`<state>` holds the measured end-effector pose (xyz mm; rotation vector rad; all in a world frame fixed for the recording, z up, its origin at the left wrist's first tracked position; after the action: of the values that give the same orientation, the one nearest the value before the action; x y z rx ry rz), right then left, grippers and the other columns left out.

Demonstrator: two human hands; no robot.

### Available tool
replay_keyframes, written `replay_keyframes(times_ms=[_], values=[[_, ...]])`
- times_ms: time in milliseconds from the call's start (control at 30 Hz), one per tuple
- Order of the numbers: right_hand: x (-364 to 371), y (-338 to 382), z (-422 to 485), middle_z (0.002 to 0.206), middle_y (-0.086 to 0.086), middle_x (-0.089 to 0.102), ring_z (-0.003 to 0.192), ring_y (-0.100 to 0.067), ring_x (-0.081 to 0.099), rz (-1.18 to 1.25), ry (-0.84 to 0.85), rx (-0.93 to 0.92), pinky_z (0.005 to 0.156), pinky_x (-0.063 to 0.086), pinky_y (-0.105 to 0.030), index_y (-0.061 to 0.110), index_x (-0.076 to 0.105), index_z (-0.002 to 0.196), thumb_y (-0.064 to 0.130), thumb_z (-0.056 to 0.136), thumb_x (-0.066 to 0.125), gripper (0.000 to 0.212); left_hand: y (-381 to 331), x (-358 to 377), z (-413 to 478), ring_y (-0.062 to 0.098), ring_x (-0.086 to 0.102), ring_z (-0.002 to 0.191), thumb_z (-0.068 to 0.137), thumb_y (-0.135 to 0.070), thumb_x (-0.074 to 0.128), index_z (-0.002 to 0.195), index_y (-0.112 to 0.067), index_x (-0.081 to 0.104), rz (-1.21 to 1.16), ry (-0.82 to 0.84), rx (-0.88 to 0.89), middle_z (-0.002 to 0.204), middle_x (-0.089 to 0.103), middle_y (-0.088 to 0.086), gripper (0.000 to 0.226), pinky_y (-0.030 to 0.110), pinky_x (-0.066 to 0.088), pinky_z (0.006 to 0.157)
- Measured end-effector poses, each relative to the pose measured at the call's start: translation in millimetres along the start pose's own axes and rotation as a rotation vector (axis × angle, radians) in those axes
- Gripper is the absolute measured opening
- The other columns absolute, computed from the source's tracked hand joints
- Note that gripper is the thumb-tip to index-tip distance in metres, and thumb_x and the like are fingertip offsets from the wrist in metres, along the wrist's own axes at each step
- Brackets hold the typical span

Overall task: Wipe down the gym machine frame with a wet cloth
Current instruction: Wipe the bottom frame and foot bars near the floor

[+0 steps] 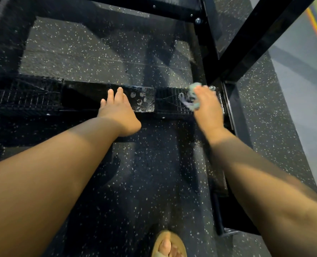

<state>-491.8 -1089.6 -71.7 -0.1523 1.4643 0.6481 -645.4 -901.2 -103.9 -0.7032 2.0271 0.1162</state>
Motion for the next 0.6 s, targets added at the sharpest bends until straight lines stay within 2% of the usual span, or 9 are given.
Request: replay_keyframes(times_ms=[100, 167, 233, 267, 300, 333, 400, 533, 600], values=[[-16.8, -49.5, -3.7, 0.136, -0.01, 0.052, 0.133, -0.024, 0.039, -0.026, -0.103, 0.243, 0.107, 0.027, -0.028, 0.008, 0.053, 0.131, -0.014, 0.082, 0.045, 0.054, 1.1, 2.4, 1.0, 0.029, -0.017, 0.144, 0.092, -0.034, 0.049, 0.149, -0.003, -0.007, 0.028, 0.01, 0.013, 0.157, -0.018, 0.007, 0.086, 0.044, -0.001, 0.118], [-12.7, -35.0, -6.5, 0.132, -0.007, 0.054, 0.126, -0.024, 0.045, 0.045, -0.165, 0.322, 0.101, 0.036, -0.03, 0.007, 0.055, 0.127, -0.007, 0.087, 0.043, 0.044, -0.9, 2.4, 1.3, 0.03, -0.017, 0.144, 0.091, -0.036, 0.05, 0.149, -0.003, -0.008, 0.022, 0.01, 0.011, 0.157, -0.019, 0.007, 0.088, 0.044, -0.001, 0.118], [-1.6, 22.6, -6.4, 0.12, -0.005, 0.059, 0.116, -0.025, 0.052, 0.094, -0.145, 0.195, 0.084, 0.044, -0.032, 0.01, 0.06, 0.113, 0.003, 0.091, 0.038, 0.031, -1.7, 1.6, 1.3, 0.029, -0.017, 0.144, 0.091, -0.036, 0.05, 0.149, -0.003, -0.007, 0.005, 0.005, 0.011, 0.157, -0.018, 0.007, 0.088, 0.044, -0.001, 0.118], [10.9, 59.7, -9.5, 0.118, -0.005, 0.059, 0.115, -0.025, 0.052, 0.122, -0.086, 0.06, 0.084, 0.044, -0.032, 0.011, 0.06, 0.112, 0.006, 0.093, 0.039, 0.029, -1.5, 0.4, 1.3, 0.028, -0.017, 0.144, 0.091, -0.036, 0.05, 0.149, -0.003, -0.006, -0.008, 0.003, 0.015, 0.157, -0.017, 0.007, 0.087, 0.043, -0.001, 0.118], [24.3, 91.7, -15.1, 0.126, -0.006, 0.056, 0.12, -0.024, 0.049, 0.15, -0.005, -0.077, 0.095, 0.045, -0.035, 0.011, 0.058, 0.121, 0.007, 0.094, 0.042, 0.032, -0.7, -1.2, 1.0, 0.027, -0.016, 0.144, 0.091, -0.036, 0.049, 0.15, -0.004, -0.004, -0.024, 0.002, 0.022, 0.158, -0.016, 0.006, 0.086, 0.042, 0.0, 0.118], [35.4, 115.0, -22.1, 0.137, -0.007, 0.05, 0.129, -0.023, 0.042, 0.132, 0.081, -0.194, 0.108, 0.036, -0.035, 0.011, 0.051, 0.134, 0.007, 0.094, 0.046, 0.04, 1.2, -4.0, 0.5, 0.025, -0.014, 0.145, 0.091, -0.035, 0.049, 0.15, -0.005, -0.001, -0.046, -0.002, 0.03, 0.158, -0.014, 0.004, 0.084, 0.041, 0.002, 0.119], [42.4, 114.9, -23.4, 0.149, -0.005, 0.038, 0.138, -0.02, 0.032, 0.113, 0.167, -0.301, 0.116, 0.023, -0.029, 0.013, 0.039, 0.144, 0.004, 0.092, 0.051, 0.054, 6.6, -12.9, -1.4, 0.021, -0.006, 0.146, 0.092, -0.032, 0.048, 0.151, -0.008, 0.008, -0.105, -0.028, 0.057, 0.16, -0.006, 0.001, 0.075, 0.038, 0.009, 0.118], [16.9, 16.9, -4.6, 0.148, -0.007, 0.04, 0.139, -0.023, 0.031, 0.086, 0.017, 0.065, 0.117, 0.018, -0.031, 0.008, 0.045, 0.14, -0.008, 0.089, 0.045, 0.054, 30.5, -26.4, -13.0, 0.022, 0.009, 0.145, 0.093, -0.024, 0.049, 0.151, -0.015, 0.017, -0.139, -0.136, 0.08, 0.158, 0.01, 0.001, 0.066, 0.036, 0.018, 0.115], [15.7, 11.2, -2.7, 0.14, -0.011, 0.048, 0.133, -0.028, 0.039, 0.078, -0.042, 0.177, 0.113, 0.027, -0.036, 0.002, 0.052, 0.131, -0.005, 0.089, 0.043, 0.044, 56.7, -31.8, -20.8, 0.025, 0.01, 0.143, 0.093, -0.024, 0.051, 0.15, -0.016, 0.019, -0.155, -0.227, 0.003, 0.156, 0.014, 0.006, 0.066, 0.039, 0.018, 0.114]])
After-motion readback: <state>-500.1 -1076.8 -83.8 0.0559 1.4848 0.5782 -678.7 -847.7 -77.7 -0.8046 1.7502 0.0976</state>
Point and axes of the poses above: each hand's wrist, its own z-axis towards the middle knuckle, its own x-axis out of the palm, y = z × x, the point moved 10 cm from there along z, towards the middle knuckle
